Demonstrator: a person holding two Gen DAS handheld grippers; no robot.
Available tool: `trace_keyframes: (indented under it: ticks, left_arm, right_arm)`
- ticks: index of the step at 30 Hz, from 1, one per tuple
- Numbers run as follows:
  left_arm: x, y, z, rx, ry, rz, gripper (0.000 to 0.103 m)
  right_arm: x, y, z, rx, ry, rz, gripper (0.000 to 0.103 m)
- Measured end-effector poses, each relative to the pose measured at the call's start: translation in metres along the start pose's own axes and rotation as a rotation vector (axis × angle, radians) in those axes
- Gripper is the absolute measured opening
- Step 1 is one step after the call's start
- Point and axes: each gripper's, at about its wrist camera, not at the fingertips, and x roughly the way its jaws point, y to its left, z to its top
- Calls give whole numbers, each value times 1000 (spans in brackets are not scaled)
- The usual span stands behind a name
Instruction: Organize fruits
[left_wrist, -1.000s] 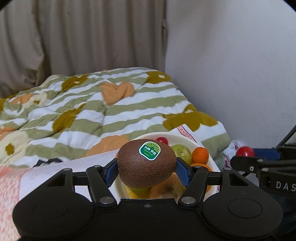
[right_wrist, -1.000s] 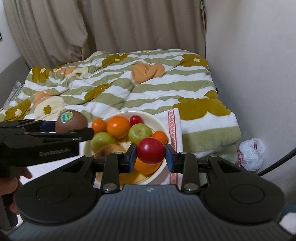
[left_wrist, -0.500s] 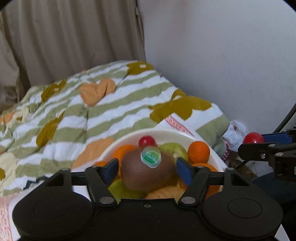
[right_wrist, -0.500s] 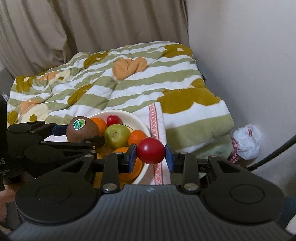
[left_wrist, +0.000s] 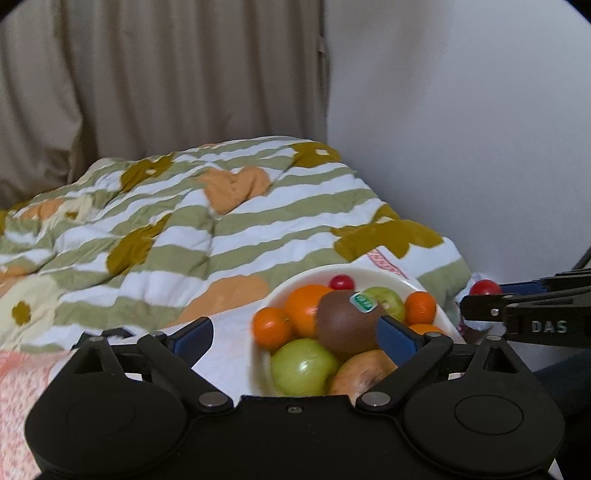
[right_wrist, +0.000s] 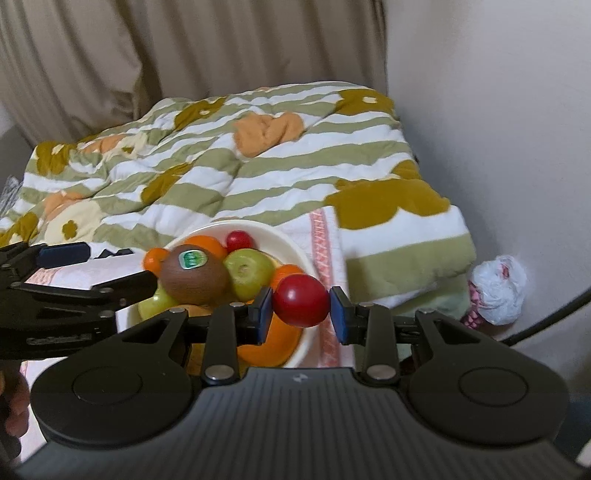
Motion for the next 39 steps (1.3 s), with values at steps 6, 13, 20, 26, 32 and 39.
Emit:
trace_keyframes:
  ticks: [6, 13, 20, 26, 32, 39]
  left_arm:
    - [-17, 16, -11, -52, 6, 50, 98]
    - [-29, 27, -28, -107, 19, 91, 98]
    - [-38, 31, -40, -139, 19, 129, 98]
    - [-54, 30, -49, -178, -2, 159, 98]
    - [-79, 26, -53, -205, -21, 195, 98]
    - [-124, 32, -57, -225, -71, 215, 98]
  right_arm:
    - [11, 24, 3, -55, 9, 51, 48]
    - [30, 36, -1, -106, 23, 87, 48]
    - [34, 37, -7, -145, 4, 108, 67]
    - [19, 36, -11, -154, -53, 119, 97]
    - [3, 38, -12, -161, -48, 142, 97]
    - [-38, 55, -19, -175, -68, 127, 97]
